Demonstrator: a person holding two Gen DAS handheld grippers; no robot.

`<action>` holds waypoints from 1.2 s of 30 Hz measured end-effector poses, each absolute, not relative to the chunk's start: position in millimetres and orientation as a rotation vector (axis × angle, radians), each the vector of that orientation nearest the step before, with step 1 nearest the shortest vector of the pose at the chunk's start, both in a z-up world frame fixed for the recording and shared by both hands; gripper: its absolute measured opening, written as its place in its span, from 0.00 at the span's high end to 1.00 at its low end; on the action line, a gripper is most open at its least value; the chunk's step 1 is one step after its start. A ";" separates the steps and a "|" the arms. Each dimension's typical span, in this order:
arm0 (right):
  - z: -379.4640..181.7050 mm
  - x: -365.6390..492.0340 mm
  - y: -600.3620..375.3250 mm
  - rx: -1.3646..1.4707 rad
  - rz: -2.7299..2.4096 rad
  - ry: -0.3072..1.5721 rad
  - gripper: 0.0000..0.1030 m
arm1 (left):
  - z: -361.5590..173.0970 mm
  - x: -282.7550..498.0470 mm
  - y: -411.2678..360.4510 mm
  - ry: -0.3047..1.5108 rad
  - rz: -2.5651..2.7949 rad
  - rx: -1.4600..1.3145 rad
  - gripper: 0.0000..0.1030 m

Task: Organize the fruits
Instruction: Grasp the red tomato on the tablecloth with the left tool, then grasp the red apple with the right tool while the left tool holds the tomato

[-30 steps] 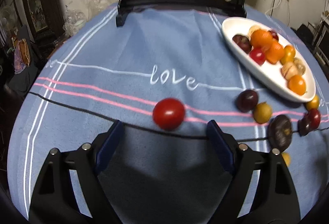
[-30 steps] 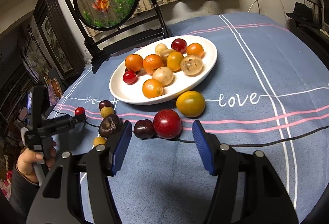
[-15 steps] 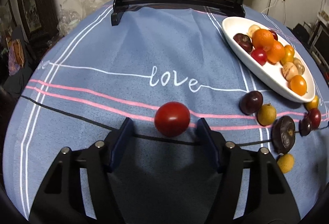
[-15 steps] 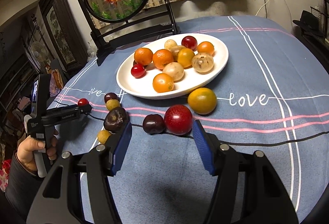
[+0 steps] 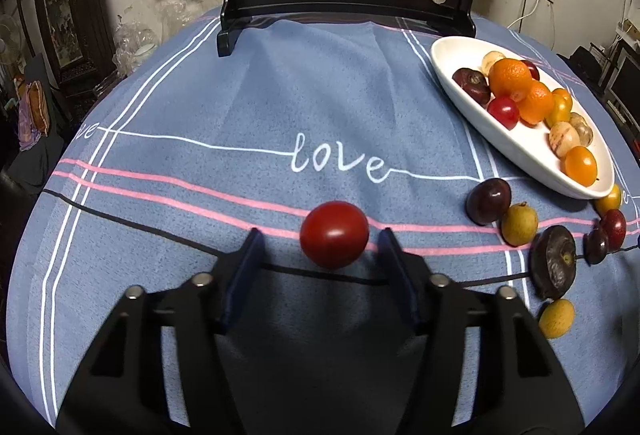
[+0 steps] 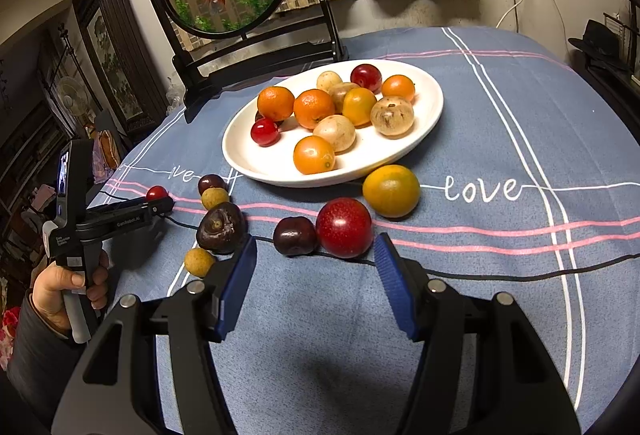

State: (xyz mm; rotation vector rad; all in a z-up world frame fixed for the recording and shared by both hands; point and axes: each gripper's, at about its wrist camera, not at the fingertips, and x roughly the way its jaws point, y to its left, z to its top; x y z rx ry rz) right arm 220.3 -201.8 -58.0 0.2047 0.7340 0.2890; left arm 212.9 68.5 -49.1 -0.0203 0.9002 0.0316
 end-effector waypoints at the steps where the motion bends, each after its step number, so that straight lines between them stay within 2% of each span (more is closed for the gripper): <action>1: -58.1 220.3 -201.7 0.204 0.289 0.735 0.40 | -49.2 212.1 68.0 0.898 0.025 -0.019 0.51; 3: -58.2 220.3 -201.8 0.203 0.289 0.738 0.40 | -48.4 211.4 65.4 0.891 0.005 -0.014 0.68; 6: -58.0 220.4 -202.0 0.203 0.287 0.739 0.40 | -46.0 208.1 60.1 0.875 0.007 0.024 0.70; 12: -59.9 220.9 -199.0 0.162 0.275 0.746 0.40 | -19.2 192.4 61.3 0.786 -0.001 -0.020 0.70; 17: -67.8 220.9 -182.1 0.030 0.269 0.774 0.40 | -16.5 188.9 53.8 0.794 -0.032 -0.008 0.70; 25: -70.4 226.8 -184.8 -0.027 0.133 0.803 0.40 | -18.6 188.7 52.0 0.815 -0.058 -0.016 0.69; 31: -84.8 238.8 -176.1 -0.118 0.066 0.887 0.41 | -20.6 190.3 52.5 0.830 -0.061 -0.023 0.69; 36: -86.2 247.7 -178.5 -0.077 0.045 0.905 0.41 | -21.3 190.8 52.0 0.834 -0.072 -0.029 0.69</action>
